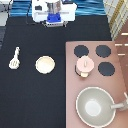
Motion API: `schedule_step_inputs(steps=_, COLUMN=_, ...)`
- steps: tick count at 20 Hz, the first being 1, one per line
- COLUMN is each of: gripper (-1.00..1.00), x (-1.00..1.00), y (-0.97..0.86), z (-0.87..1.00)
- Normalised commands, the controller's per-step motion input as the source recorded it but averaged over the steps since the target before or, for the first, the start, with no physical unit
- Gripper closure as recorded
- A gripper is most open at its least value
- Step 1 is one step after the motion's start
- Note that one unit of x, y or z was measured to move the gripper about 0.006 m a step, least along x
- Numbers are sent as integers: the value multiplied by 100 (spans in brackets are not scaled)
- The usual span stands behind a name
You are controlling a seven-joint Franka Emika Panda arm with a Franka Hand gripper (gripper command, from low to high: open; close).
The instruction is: Take the lid off the pot, put the pot on the plate, and use the tool to push the pot to the front of the table.
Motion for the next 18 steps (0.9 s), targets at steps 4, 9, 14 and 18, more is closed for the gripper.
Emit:
schedule_step_inputs(steps=4, gripper=-100, x=39, y=44, z=21)
schedule_step_inputs(steps=9, gripper=-100, x=57, y=79, z=55)
schedule_step_inputs(steps=14, gripper=-100, x=67, y=77, z=55)
schedule_step_inputs(steps=18, gripper=-100, x=73, y=69, z=44)
